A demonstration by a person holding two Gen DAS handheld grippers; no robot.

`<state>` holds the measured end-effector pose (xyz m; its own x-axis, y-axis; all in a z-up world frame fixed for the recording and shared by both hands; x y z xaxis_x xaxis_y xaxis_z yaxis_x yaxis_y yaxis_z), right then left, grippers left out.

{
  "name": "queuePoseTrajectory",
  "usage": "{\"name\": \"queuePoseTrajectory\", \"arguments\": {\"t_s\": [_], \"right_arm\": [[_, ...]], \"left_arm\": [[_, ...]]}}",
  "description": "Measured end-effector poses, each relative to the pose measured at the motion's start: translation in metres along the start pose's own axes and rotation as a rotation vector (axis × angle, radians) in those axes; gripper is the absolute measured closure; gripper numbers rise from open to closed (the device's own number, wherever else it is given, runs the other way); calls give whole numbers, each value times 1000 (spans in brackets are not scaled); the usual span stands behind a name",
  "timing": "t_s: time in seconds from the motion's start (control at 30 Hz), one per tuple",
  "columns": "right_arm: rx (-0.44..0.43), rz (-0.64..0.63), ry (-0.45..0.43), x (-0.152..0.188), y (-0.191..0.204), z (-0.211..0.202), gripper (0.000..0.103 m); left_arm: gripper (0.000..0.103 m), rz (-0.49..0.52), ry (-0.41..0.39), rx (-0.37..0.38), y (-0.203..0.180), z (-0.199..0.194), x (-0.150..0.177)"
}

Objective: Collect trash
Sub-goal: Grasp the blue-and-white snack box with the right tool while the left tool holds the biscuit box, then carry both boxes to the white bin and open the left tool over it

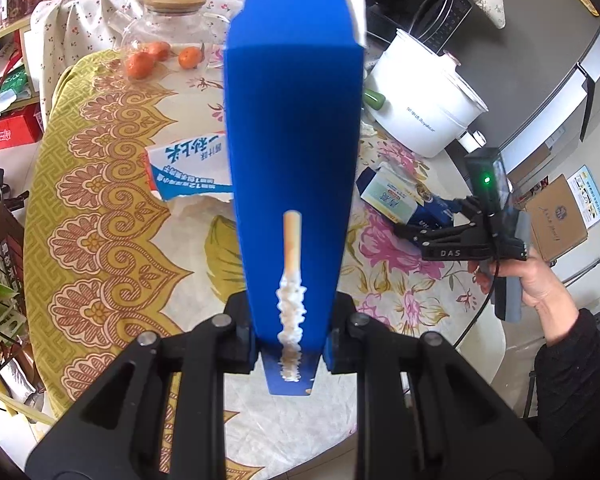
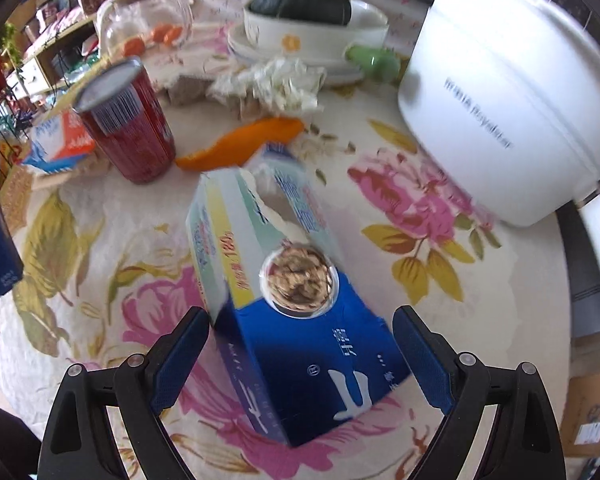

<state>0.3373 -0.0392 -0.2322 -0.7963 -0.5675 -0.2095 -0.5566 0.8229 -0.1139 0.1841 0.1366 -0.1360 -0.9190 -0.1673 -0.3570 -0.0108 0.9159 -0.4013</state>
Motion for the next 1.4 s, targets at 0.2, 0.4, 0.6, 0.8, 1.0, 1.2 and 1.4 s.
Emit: {"name": "queuePoseTrajectory", "arguments": {"t_s": [0.2, 0.4, 0.6, 0.8, 1.0, 1.2, 1.4], "right_arm": [[-40, 42, -38, 4, 8, 1, 18], [-42, 44, -72, 15, 26, -21, 36], [-63, 78, -77, 27, 32, -48, 58], [-73, 111, -96, 43, 35, -70, 62], [-56, 137, -128, 62, 35, -90, 63], [-50, 176, -148, 87, 29, -106, 63], [-70, 235, -170, 113, 20, -118, 63]], "left_arm": [[78, -25, -3, 23, 5, -1, 0], [78, -26, -12, 42, 2, -7, 2], [78, -29, -23, 68, 1, -12, 2], [78, -16, -26, 86, -3, -17, 5], [78, 14, -27, 95, -9, -20, 8], [78, 49, -27, 102, -23, -22, 14], [78, 85, -13, 100, -37, -16, 17]]}}
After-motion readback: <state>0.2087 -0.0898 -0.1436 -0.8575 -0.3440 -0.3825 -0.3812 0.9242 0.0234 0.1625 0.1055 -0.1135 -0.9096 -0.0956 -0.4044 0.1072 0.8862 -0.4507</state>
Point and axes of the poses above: each gripper's, at about its wrist camera, not at the fingertips, and z roughly the way its jaws point, y to its left, x to its underside, the point moved 10 cm from there along z, roughly the way its jaws point, and after that the axes turned 8 degrees about y, right-handed, at the moved point
